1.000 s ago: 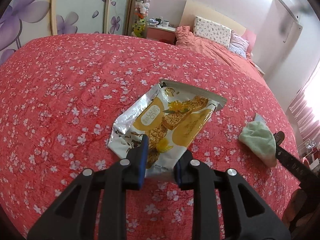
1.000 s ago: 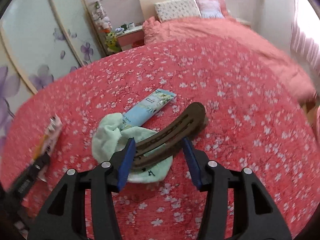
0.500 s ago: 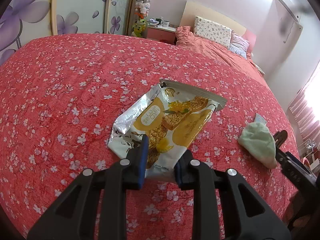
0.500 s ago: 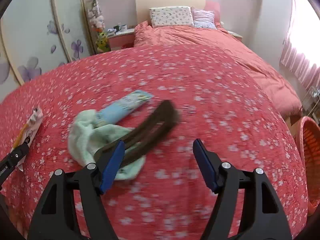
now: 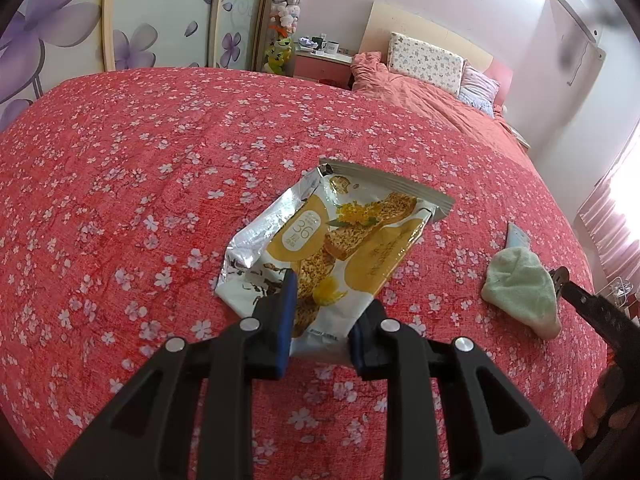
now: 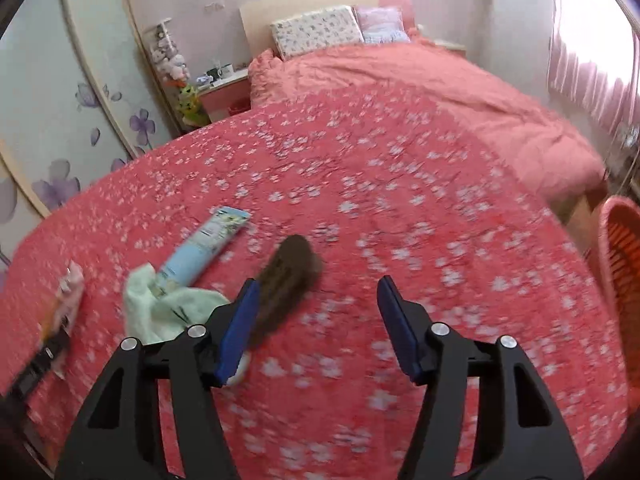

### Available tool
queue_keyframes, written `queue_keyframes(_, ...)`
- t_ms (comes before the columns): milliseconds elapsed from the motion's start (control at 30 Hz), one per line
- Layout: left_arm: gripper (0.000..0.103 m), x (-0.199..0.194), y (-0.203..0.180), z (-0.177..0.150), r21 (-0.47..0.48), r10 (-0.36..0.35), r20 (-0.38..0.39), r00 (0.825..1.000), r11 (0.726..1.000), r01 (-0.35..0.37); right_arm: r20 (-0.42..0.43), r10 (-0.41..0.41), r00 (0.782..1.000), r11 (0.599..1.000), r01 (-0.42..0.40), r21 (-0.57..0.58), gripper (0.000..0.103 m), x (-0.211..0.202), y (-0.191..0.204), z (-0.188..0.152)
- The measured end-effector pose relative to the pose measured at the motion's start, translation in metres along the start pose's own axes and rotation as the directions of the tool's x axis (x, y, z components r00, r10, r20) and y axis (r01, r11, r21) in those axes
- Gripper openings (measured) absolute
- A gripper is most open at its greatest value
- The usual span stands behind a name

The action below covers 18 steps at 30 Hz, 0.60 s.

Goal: Collect trash
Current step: 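Close the right gripper on the brown hair clip and lift it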

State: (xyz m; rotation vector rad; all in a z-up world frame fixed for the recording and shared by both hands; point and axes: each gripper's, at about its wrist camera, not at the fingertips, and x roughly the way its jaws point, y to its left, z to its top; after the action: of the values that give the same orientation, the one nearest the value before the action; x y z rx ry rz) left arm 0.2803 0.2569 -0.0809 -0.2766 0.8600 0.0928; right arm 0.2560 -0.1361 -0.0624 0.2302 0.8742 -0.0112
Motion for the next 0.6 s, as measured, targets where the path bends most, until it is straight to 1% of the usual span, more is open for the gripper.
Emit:
queue_keyframes(67,0.025,0.000,0.000,0.000,0.001,0.001,0.000,1.000,1.000,-0.001,-0.033,-0.001,0.999,0.999,0.002,0.032,0.055,0.009,0.007,0.002)
queue_keyframes(167,0.025,0.000,-0.001,0.001,0.001,0.001,0.000,1.000,1.000,-0.001,-0.003,-0.044,0.999,0.999,0.045,0.027,0.055,0.011,0.018,0.003)
queue_keyframes(200,0.025,0.000,-0.001,0.001,0.001,0.001,0.000,1.000,1.000,-0.001,-0.012,-0.058,0.998,0.998,0.058,0.030,0.054,0.015,0.022,0.003)
queue_keyframes(267,0.025,0.000,-0.001,0.001,0.001,0.001,0.000,1.000,1.000,-0.001,-0.011,-0.073,0.997,0.997,0.073,0.035,0.051,0.018,0.026,0.004)
queue_keyframes(333,0.025,0.000,-0.001,0.001,0.001,0.001,0.000,1.000,1.000,-0.001,-0.011,-0.073,0.997,0.996,0.074,0.041,0.051,0.018,0.023,0.004)
queue_keyframes(367,0.025,0.000,-0.001,0.001,0.001,0.001,0.000,1.000,1.000,-0.001,-0.007,-0.074,0.997,0.997,0.074,0.033,0.045,0.019,0.024,0.004)
queue_keyframes(433,0.025,0.000,-0.001,0.001,0.000,0.001,0.000,1.000,1.000,-0.001,0.011,-0.080,0.997,0.996,0.080,-0.046,0.043,0.020,0.029,0.003)
queue_keyframes(467,0.025,0.000,-0.001,0.000,0.000,0.001,0.000,1.000,1.000,-0.001,0.019,-0.073,0.997,0.994,0.074,-0.075,0.040,0.022,0.027,0.006)
queue_keyframes(500,0.025,0.000,-0.002,0.000,0.001,0.001,0.000,1.000,1.000,-0.001,0.022,-0.068,0.997,0.994,0.069,-0.086,0.037,0.023,0.023,0.008)
queue_keyframes(600,0.025,0.000,-0.002,0.000,0.004,0.005,-0.001,1.000,1.000,-0.005,0.015,-0.051,0.999,0.997,0.051,-0.060,0.032,0.024,0.005,0.021)
